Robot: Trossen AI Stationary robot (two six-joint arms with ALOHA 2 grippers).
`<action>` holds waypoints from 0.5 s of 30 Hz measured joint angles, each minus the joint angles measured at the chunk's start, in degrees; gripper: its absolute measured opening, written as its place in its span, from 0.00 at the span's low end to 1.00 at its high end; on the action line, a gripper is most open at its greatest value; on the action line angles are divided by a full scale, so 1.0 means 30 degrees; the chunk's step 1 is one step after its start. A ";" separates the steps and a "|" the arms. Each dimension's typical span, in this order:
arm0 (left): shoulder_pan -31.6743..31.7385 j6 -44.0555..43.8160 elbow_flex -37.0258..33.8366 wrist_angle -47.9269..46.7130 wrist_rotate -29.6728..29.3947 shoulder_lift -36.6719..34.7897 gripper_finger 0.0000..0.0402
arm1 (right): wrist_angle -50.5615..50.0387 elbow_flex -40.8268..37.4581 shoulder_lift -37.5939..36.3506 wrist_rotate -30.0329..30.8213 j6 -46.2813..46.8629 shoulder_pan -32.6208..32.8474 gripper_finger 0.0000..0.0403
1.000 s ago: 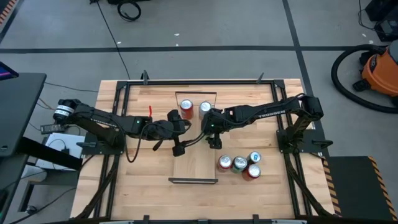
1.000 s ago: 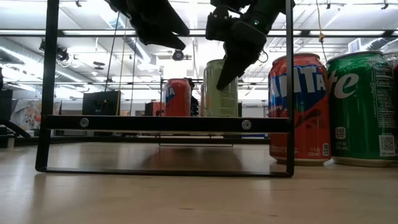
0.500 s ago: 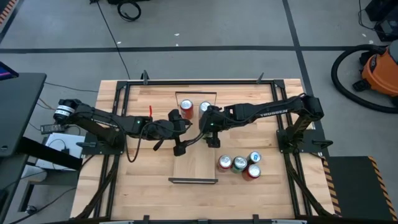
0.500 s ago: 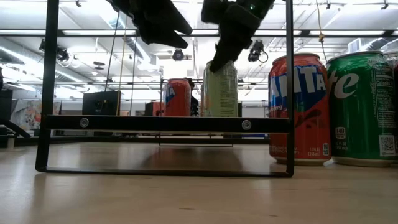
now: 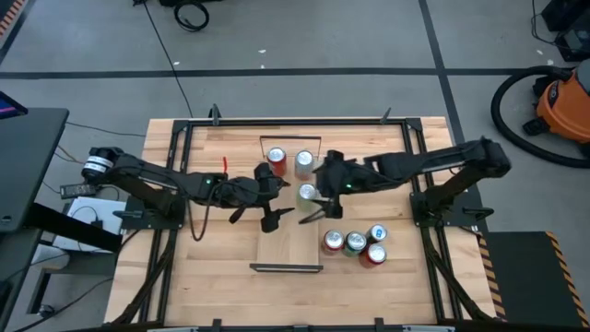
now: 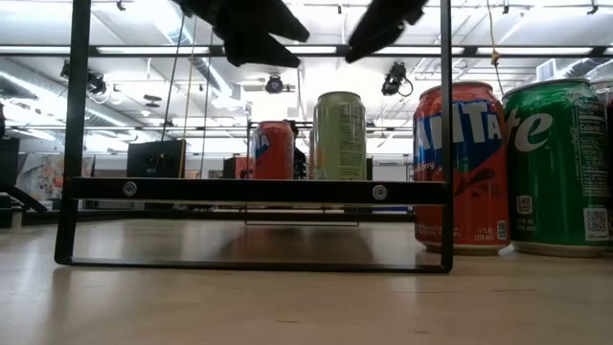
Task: Place canned beverage on shelf
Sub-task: Put the light green soda can on the shelf
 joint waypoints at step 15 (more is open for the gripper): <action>0.2146 0.2641 0.4230 -0.0679 0.2218 0.4150 0.88 | 0.2716 -0.8384 -0.5740 0.4457 0.4224 0.3202 0.99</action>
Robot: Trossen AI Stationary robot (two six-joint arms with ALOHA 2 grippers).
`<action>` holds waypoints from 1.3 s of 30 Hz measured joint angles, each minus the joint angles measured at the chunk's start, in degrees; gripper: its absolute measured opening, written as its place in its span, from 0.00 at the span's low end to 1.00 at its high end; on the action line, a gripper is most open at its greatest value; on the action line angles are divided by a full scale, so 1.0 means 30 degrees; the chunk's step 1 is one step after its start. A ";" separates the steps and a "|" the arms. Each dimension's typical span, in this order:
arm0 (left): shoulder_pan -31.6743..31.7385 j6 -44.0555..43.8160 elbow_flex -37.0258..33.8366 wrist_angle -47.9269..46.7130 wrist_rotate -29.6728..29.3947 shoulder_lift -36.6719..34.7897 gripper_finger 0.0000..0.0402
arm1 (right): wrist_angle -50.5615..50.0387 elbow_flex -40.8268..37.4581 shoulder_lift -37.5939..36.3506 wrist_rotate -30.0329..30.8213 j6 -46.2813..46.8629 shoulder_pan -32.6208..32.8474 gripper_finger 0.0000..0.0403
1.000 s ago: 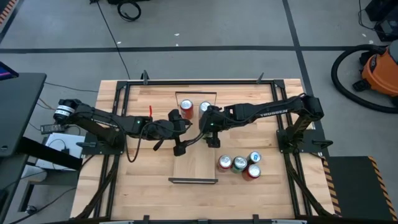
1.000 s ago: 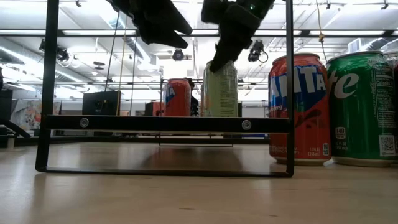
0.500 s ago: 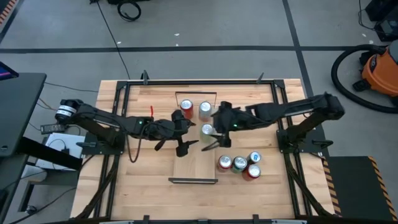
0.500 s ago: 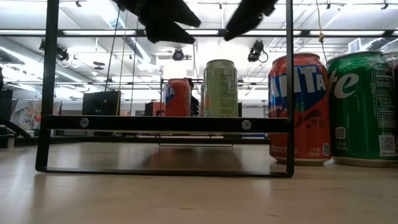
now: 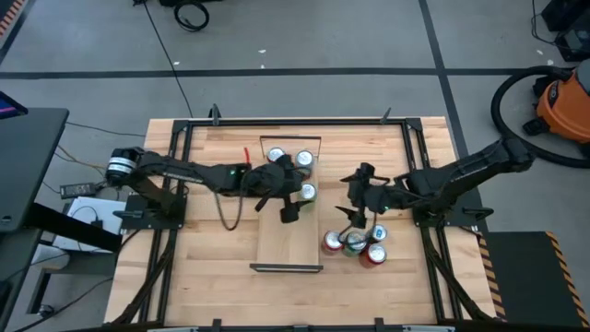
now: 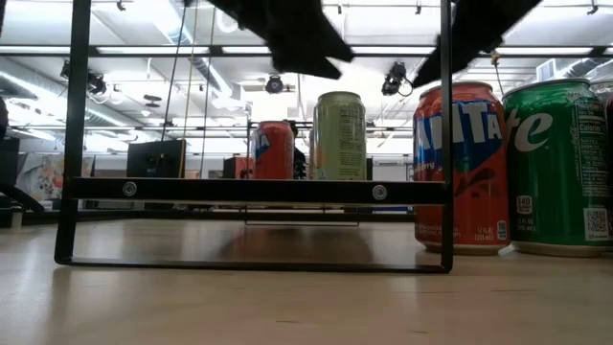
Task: Place canned beverage on shelf
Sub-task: Put the light green soda can on the shelf
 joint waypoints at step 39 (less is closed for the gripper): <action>0.1389 0.0286 0.2305 -0.4531 0.2247 0.2699 0.77 | 0.3178 -0.3354 -0.2595 0.2843 -0.0322 0.1688 0.99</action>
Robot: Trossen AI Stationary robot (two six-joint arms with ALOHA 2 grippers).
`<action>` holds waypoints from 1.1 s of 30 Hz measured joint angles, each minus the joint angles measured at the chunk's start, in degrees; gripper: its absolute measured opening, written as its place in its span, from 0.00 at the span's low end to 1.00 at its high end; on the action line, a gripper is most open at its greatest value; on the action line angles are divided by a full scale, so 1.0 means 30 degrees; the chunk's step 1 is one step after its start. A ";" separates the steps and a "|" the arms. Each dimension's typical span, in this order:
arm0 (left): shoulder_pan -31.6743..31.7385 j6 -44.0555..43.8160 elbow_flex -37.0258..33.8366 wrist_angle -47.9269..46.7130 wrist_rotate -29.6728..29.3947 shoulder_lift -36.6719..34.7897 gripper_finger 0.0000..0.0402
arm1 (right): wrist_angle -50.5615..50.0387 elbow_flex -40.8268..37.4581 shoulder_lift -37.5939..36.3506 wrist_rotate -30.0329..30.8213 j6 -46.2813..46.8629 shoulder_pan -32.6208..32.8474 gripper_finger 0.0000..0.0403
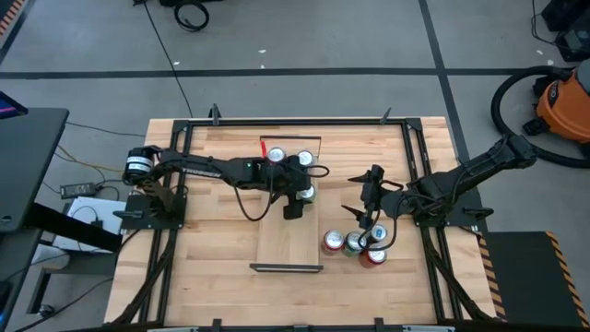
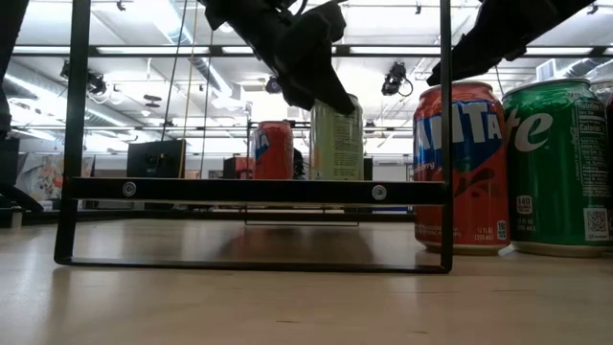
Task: Place canned beverage on shelf
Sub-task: Put the light green soda can on the shelf
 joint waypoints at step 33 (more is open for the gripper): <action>-0.1683 -0.1901 -0.2145 -0.4180 -0.4736 -0.4252 0.77 | -0.0277 0.0007 0.0007 0.0079 0.0810 0.0722 0.99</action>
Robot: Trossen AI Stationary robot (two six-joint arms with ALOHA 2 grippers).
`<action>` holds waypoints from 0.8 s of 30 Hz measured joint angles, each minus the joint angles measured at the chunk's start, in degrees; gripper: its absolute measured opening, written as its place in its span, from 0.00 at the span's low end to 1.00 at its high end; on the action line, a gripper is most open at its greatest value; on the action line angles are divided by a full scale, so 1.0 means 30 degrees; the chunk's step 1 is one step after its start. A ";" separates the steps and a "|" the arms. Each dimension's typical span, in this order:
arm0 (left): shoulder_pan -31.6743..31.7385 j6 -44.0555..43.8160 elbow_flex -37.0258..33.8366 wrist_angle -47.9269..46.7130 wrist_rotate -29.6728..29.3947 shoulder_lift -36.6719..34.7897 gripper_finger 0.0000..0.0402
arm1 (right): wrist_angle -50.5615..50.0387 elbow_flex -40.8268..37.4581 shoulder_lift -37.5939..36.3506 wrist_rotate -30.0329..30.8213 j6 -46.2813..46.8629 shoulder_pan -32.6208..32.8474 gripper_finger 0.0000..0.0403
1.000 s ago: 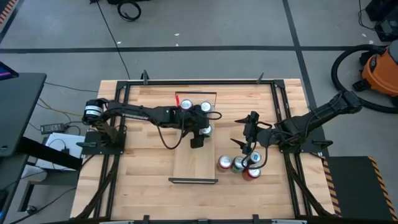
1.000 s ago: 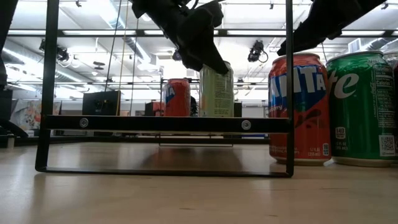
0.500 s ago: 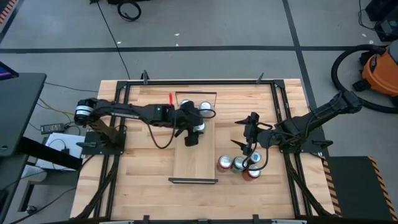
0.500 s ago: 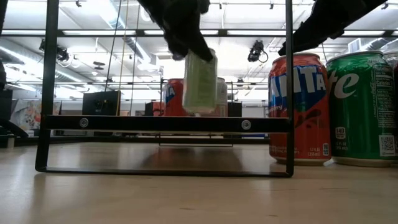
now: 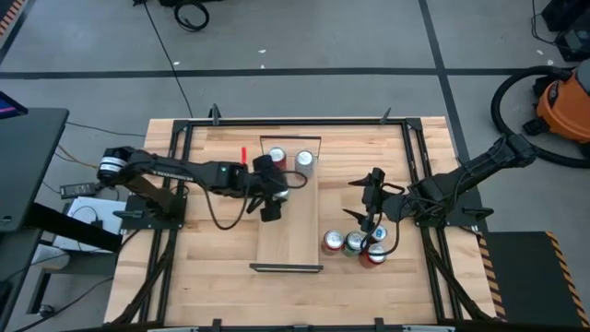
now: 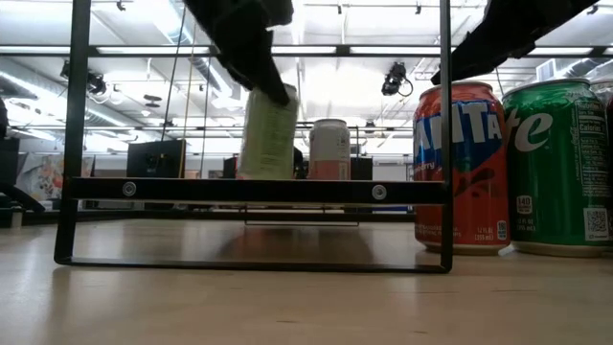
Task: Place canned beverage on shelf
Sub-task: Put the light green soda can on the shelf
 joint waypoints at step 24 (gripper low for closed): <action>0.1880 -0.1940 -0.5833 0.5155 0.0544 -0.4103 0.77 | 0.0709 0.0000 0.0007 0.0066 -0.0422 -0.0051 0.99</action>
